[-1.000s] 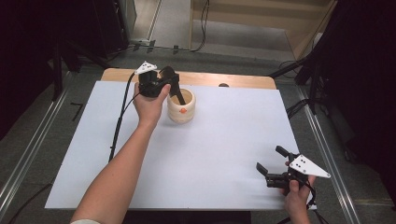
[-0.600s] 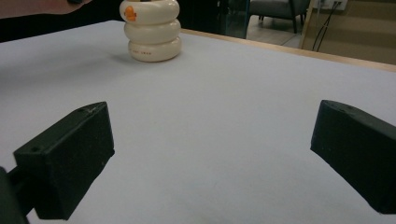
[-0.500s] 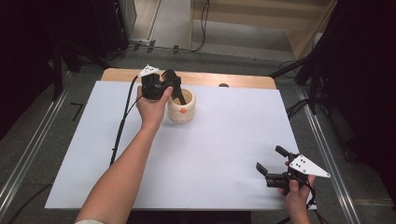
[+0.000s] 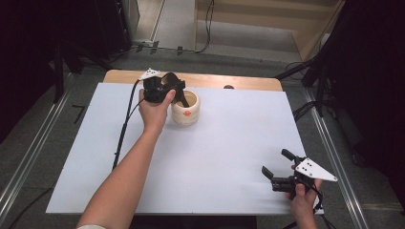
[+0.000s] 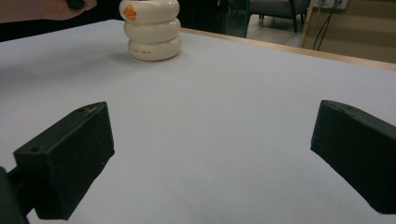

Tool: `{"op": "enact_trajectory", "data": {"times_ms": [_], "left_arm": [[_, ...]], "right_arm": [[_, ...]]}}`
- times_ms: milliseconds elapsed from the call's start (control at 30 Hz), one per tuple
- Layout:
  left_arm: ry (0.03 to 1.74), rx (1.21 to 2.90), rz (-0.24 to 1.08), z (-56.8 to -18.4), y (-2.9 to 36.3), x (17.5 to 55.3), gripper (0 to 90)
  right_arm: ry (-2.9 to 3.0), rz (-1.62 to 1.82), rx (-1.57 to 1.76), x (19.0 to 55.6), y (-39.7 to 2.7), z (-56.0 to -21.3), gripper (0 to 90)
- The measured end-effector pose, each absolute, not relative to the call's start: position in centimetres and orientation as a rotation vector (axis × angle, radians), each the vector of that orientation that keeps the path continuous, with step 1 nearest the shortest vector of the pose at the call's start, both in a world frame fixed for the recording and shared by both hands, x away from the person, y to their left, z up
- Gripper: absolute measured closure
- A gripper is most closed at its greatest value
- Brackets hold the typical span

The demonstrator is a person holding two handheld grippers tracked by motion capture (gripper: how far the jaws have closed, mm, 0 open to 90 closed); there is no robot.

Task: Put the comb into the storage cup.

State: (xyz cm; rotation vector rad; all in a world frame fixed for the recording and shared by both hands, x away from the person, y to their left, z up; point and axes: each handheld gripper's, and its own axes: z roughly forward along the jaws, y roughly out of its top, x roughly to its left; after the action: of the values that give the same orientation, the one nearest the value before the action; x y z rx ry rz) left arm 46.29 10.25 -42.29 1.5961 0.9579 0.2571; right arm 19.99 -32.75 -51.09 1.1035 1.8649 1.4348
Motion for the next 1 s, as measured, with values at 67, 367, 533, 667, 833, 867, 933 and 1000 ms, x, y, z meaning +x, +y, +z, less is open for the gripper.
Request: {"op": "enact_trajectory", "data": {"times_ms": [67, 367, 533, 667, 833, 867, 933, 1000], "left_arm": [[0.95, 1.593, 0.247, -42.2, 10.4, 46.3, 59.8], [1.017, 1.591, 0.26, -41.9, 11.0, 46.3, 18.0], [0.996, 1.596, 0.281, -41.6, 11.4, 46.0, 0.0], [0.982, 1.595, 0.301, -41.4, 11.7, 45.6, 0.0], [0.972, 1.586, 0.309, -41.4, 12.2, 45.1, 0.0], [0.97, 1.587, 0.308, -41.4, 12.3, 45.0, 0.0], [0.962, 1.598, 0.314, -41.4, 12.5, 44.8, 0.0], [0.957, 1.598, 0.328, -41.5, 12.7, 44.4, 0.0]], "right_arm": [[1.864, 1.435, 1.104, 20.0, -32.7, -51.1, 0.0], [1.86, 1.435, 1.109, 20.1, -32.8, -51.1, 0.0], [1.863, 1.434, 1.105, 20.1, -32.7, -51.1, 0.0], [1.862, 1.436, 1.105, 20.1, -32.7, -51.2, 0.0], [1.862, 1.436, 1.105, 20.1, -32.7, -51.2, 0.0], [1.862, 1.436, 1.105, 20.1, -32.7, -51.2, 0.0], [1.863, 1.435, 1.11, 20.1, -32.7, -51.2, 0.0], [1.861, 1.435, 1.108, 20.1, -32.7, -51.2, 0.0]]}}
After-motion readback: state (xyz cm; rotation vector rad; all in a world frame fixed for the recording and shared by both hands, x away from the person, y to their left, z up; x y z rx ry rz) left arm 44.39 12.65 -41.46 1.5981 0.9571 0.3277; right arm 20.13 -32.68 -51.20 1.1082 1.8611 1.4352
